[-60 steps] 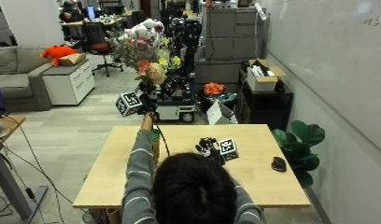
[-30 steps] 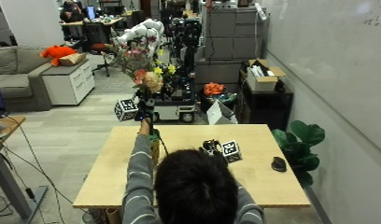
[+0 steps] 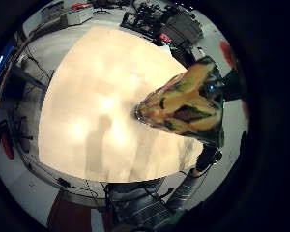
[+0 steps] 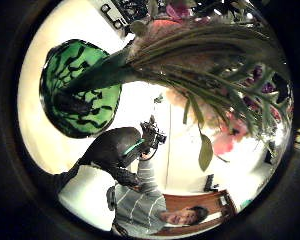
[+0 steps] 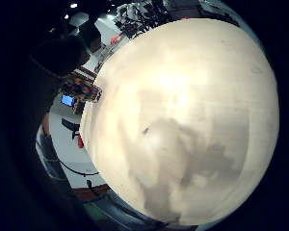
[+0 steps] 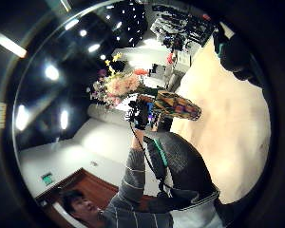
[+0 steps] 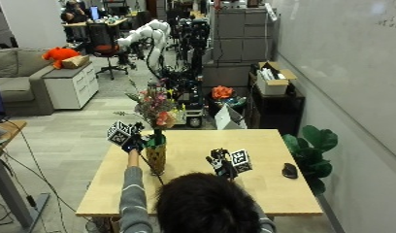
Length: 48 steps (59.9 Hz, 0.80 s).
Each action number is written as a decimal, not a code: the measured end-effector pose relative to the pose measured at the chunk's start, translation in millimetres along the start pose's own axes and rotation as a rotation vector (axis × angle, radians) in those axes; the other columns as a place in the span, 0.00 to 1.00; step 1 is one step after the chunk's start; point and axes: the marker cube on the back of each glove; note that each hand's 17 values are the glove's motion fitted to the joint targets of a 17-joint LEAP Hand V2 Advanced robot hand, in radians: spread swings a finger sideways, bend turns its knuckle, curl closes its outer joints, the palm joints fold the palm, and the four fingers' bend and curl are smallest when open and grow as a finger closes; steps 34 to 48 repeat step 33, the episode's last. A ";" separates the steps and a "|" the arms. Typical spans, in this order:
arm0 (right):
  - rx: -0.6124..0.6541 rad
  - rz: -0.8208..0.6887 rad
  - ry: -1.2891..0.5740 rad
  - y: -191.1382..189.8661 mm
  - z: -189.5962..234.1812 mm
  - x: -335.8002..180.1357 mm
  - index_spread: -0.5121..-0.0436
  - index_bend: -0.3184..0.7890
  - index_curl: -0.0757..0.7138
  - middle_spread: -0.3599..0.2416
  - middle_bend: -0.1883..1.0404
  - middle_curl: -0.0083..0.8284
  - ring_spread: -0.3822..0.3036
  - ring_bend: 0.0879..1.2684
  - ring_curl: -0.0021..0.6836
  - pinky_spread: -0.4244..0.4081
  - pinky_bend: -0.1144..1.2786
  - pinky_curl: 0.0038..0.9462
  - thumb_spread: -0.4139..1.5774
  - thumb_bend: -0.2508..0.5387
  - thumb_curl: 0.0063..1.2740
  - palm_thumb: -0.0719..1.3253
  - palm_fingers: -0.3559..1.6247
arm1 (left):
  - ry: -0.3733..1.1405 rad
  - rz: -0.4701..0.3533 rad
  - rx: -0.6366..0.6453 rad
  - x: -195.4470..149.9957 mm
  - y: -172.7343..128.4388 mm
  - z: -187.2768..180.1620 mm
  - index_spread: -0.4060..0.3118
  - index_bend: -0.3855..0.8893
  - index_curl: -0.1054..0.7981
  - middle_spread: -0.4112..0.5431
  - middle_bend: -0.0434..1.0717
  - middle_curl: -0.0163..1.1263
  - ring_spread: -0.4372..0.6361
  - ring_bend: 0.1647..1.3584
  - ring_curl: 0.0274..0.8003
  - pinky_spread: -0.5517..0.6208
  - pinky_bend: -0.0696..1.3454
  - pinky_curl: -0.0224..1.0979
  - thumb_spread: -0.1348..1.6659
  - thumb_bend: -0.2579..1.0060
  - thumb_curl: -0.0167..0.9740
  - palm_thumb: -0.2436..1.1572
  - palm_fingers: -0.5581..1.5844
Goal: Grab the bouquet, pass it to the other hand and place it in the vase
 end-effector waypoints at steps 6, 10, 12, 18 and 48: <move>0.014 -0.010 0.062 1.0 -4.3 -1.7 0.59 0.40 0.46 0.47 0.34 0.52 0.34 0.21 0.56 0.70 0.22 0.36 0.75 0.29 0.26 0.43 0.61 | 0.149 0.166 -0.031 30.5 46.5 -33.9 0.89 0.35 0.28 0.90 0.19 0.25 0.84 0.32 0.32 0.87 0.33 0.29 0.50 0.17 0.39 0.37 0.15; 0.025 -0.009 0.100 1.0 -8.4 -3.3 0.59 0.40 0.46 0.47 0.34 0.52 0.34 0.21 0.56 0.70 0.22 0.36 0.75 0.29 0.26 0.43 0.61 | 0.185 0.225 -0.009 37.2 55.1 -45.5 0.89 0.35 0.26 0.91 0.19 0.25 0.85 0.31 0.32 0.88 0.32 0.29 0.50 0.17 0.39 0.38 0.16; 0.026 -0.008 0.075 1.7 -8.6 -9.3 0.59 0.40 0.46 0.47 0.34 0.52 0.33 0.21 0.56 0.70 0.21 0.36 0.75 0.29 0.26 0.43 0.60 | 0.179 0.238 0.022 37.3 56.5 -49.9 0.89 0.35 0.25 0.91 0.19 0.24 0.86 0.31 0.31 0.88 0.32 0.29 0.50 0.17 0.39 0.37 0.16; 0.015 -0.070 0.038 2.8 -11.8 -26.5 0.59 0.40 0.46 0.47 0.34 0.52 0.33 0.21 0.56 0.70 0.22 0.36 0.75 0.29 0.26 0.43 0.60 | 0.187 0.226 0.049 36.4 59.5 -55.5 0.88 0.36 0.24 0.92 0.19 0.23 0.87 0.30 0.31 0.89 0.31 0.29 0.50 0.17 0.38 0.37 0.17; 0.060 -0.180 0.155 -14.9 -19.1 -19.4 0.60 0.41 0.46 0.47 0.34 0.53 0.33 0.20 0.56 0.70 0.21 0.35 0.75 0.29 0.26 0.43 0.61 | 0.180 0.056 -0.034 16.9 65.8 -59.6 0.86 0.36 0.21 0.89 0.20 0.24 0.87 0.29 0.30 0.87 0.28 0.29 0.50 0.17 0.37 0.38 0.19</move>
